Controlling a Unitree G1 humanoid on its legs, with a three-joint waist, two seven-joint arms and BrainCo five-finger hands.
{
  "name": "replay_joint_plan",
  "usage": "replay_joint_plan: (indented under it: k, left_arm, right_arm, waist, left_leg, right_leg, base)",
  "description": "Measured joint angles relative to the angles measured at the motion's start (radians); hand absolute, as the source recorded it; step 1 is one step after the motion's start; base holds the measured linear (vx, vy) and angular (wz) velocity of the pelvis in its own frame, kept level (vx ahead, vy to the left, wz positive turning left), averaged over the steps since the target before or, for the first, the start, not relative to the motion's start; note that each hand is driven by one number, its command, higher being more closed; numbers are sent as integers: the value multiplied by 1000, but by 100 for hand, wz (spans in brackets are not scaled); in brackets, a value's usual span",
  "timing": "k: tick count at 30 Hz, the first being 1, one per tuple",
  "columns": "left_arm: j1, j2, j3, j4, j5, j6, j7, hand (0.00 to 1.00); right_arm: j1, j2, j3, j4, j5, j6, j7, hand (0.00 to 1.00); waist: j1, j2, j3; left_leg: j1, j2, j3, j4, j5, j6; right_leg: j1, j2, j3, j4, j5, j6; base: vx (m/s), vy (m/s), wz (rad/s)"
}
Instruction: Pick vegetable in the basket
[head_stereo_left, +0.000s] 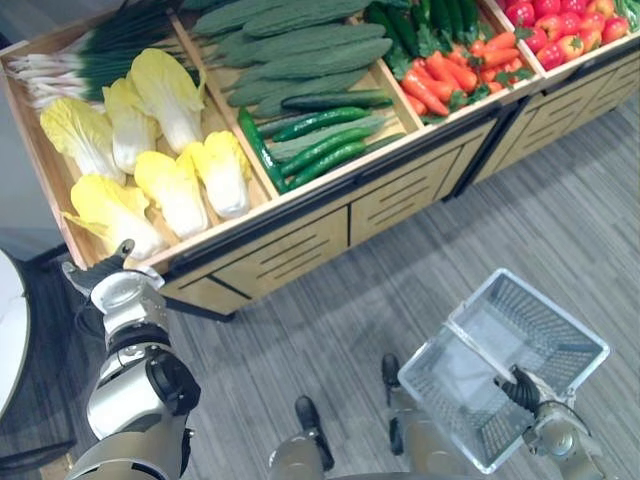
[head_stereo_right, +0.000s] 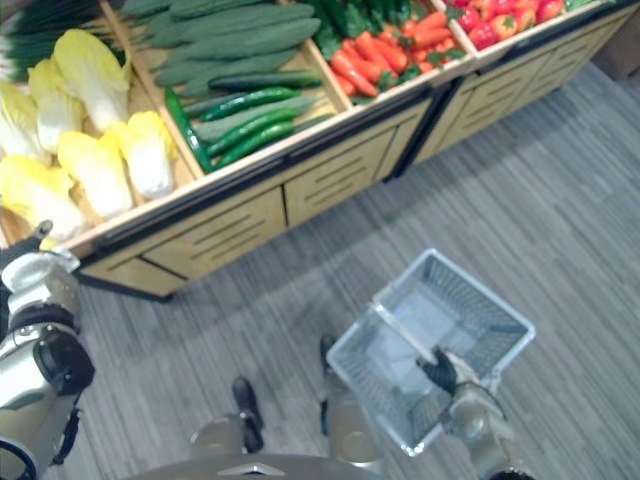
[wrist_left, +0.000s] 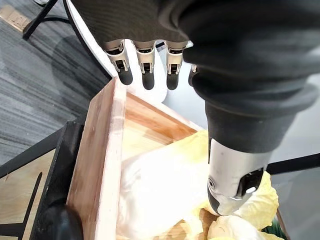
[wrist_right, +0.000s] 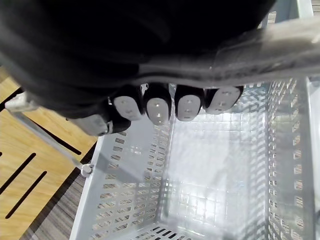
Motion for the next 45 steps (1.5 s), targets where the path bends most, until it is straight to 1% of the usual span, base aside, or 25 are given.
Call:
replay_joint_plan:
  k: [16,17,19,20,21,22,23,26,27,28,29,30,31,32,33,34,35,36,38,39,40,41,42,45]
  left_arm:
    - [-1,0,6,-16,-5,1,-8,0]
    - [-1,1,1,-10,-25,-1,-8,0]
    - [-1,1,-1,-8,-25,-1,-8,0]
    - [0,2,-8,-6,-25,-1,-8,0]
    - [0,15,-67,-1,-42,-2,-4,0]
    - [32,84,-145,0,-41,-3,0,0]
    - [32,84,-146,0,-41,-3,0,0]
    - [32,84,-149,0,-41,-3,0,0]
    - [37,84,-157,1,-41,-3,-1,0]
    - [51,83,-158,10,-39,-9,-3,0]
    - [68,75,-138,25,-7,-17,-14,0]
    - [80,63,-129,32,0,-23,-27,0]
    - [104,57,-123,51,0,-22,-42,0]
    - [124,60,-114,51,-1,-21,-45,0]
    - [173,67,-95,30,-2,-21,-48,0]
    - [230,67,-71,0,-3,-21,-46,0]
    - [251,67,-56,-3,-3,-21,-45,0]
    - [275,57,-41,-2,-4,-19,-45,0]
    - [290,-5,-25,21,-6,-5,-52,0]
    - [296,-19,-25,22,-6,-1,-55,0]
    - [301,-43,-26,22,-7,-1,-59,0]
    - [300,-51,-26,22,-12,-2,-64,0]
    - [300,-53,-28,22,-13,-2,-73,0]
    - [300,-53,-39,19,-13,-7,-76,0]
  right_arm:
    - [1,0,-4,0,0,-5,2,100]
    - [-5,0,-16,42,0,-6,3,100]
    - [-7,0,-24,56,0,-5,3,100]
    - [-7,0,-28,63,0,-5,3,100]
    - [-23,37,-95,172,0,2,4,100]
    - [-47,60,-151,236,0,9,19,100]
    - [-47,60,-152,236,0,9,19,100]
    - [-47,60,-152,237,0,9,19,100]
    - [-50,63,-151,241,0,9,19,100]
    - [-54,66,-156,242,0,16,19,100]
    - [-44,94,-200,240,0,30,23,100]
    - [-7,105,-205,237,0,29,32,100]
    - [30,117,-204,241,0,30,42,100]
    - [53,126,-202,240,0,30,46,100]
    - [87,144,-197,240,0,31,47,100]
    - [92,148,-188,239,-1,30,45,100]
    - [82,147,-187,238,-2,27,45,100]
    - [58,143,-187,238,-2,25,45,100]
    - [7,114,-178,239,-31,23,47,100]
    - [-1,110,-178,238,-36,23,47,100]
    - [-12,106,-178,234,-40,23,45,100]
    - [-19,105,-178,230,-40,22,44,100]
    - [-25,105,-178,227,-40,21,43,100]
    - [-28,101,-167,218,-41,9,44,100]
  waist:
    - [3,2,1]
    - [7,2,2]
    - [7,4,3]
    - [6,5,4]
    - [-4,2,6]
    - [-10,-27,21]
    - [-11,-26,21]
    - [-12,-26,21]
    - [-8,-26,21]
    - [-2,-21,24]
    - [-30,-15,32]
    - [-45,-19,32]
    - [-46,-22,34]
    - [-38,-27,30]
    - [-15,-66,0]
    - [3,-80,-21]
    - [12,-79,-21]
    - [20,-68,-23]
    - [22,-22,-11]
    - [20,-10,-11]
    - [20,12,-15]
    - [18,25,-15]
    - [18,35,-17]
    - [18,42,-20]
  left_leg:
    - [-3,1,1,-1,-2,-2]
    - [-3,-9,-18,-2,0,0]
    - [-2,-18,-25,-13,5,3]
    - [-1,-20,-26,-16,7,4]
    - [21,-45,-77,-18,8,9]
    - [27,-68,-86,-26,5,14]
    - [27,-68,-86,-27,9,20]
    - [27,-69,-99,-28,9,20]
    - [29,-72,-111,-33,7,21]
    - [30,-65,-143,-49,-3,15]
    - [61,-69,-232,-48,-20,13]
    - [100,-76,-317,-54,-26,16]
    - [166,-64,-381,-68,-8,24]
    - [189,-63,-384,-79,-4,13]
    - [199,-73,-398,-85,-3,13]
    - [189,-74,-404,-92,-4,10]
    - [182,-72,-404,-100,-2,6]
    - [161,-70,-409,-108,3,2]
    - [139,-62,-423,-124,36,3]
    - [139,-61,-428,-125,39,2]
    - [139,-58,-426,-125,42,-1]
    - [139,-57,-422,-125,47,-4]
    - [139,-55,-406,-125,53,-7]
    - [139,-49,-402,-125,61,-14]
  right_leg:
    - [-5,1,0,0,-5,-6]
    - [-1,-4,-5,0,-5,-6]
    - [-1,-10,-9,0,-5,-6]
    - [-1,-12,-11,0,-5,-6]
    - [40,-32,-42,1,-8,-1]
    - [46,-59,-45,0,-15,17]
    - [45,-58,-45,0,-17,19]
    - [48,-57,-47,0,-13,16]
    - [55,-58,-55,15,-22,26]
    - [43,-55,-52,68,-61,45]
    - [21,-52,-35,242,-163,82]
    - [44,-53,-4,335,-214,91]
    - [54,-33,8,447,-256,66]
    - [67,-34,6,452,-265,52]
    - [96,-51,1,444,-308,35]
    - [110,-54,-2,409,-335,37]
    - [110,-54,-4,392,-339,39]
    - [100,-52,-8,365,-338,40]
    - [101,-52,-48,341,-334,43]
    - [104,-53,-56,341,-335,41]
    - [110,-56,-67,341,-338,37]
    - [113,-58,-75,341,-341,33]
    - [117,-56,-79,341,-344,29]
    - [119,-51,-85,341,-351,21]
  base:
    - [2,0,0]
    - [37,4,10]
    - [21,16,11]
    - [25,80,41]
    - [68,149,51]
    - [124,149,47]
    - [126,83,12]
    - [71,5,4]
    - [55,7,10]
    - [24,-3,49]
    - [50,15,102]
    - [163,2,166]
    - [215,2,147]
    - [201,-51,115]
    - [186,-122,60]
    - [158,-128,39]
    - [124,-107,17]
    - [58,-28,28]
    - [74,-29,46]
    - [97,-36,34]
    - [111,-23,23]
    - [117,-25,20]
    - [78,-19,12]
    - [49,-34,4]
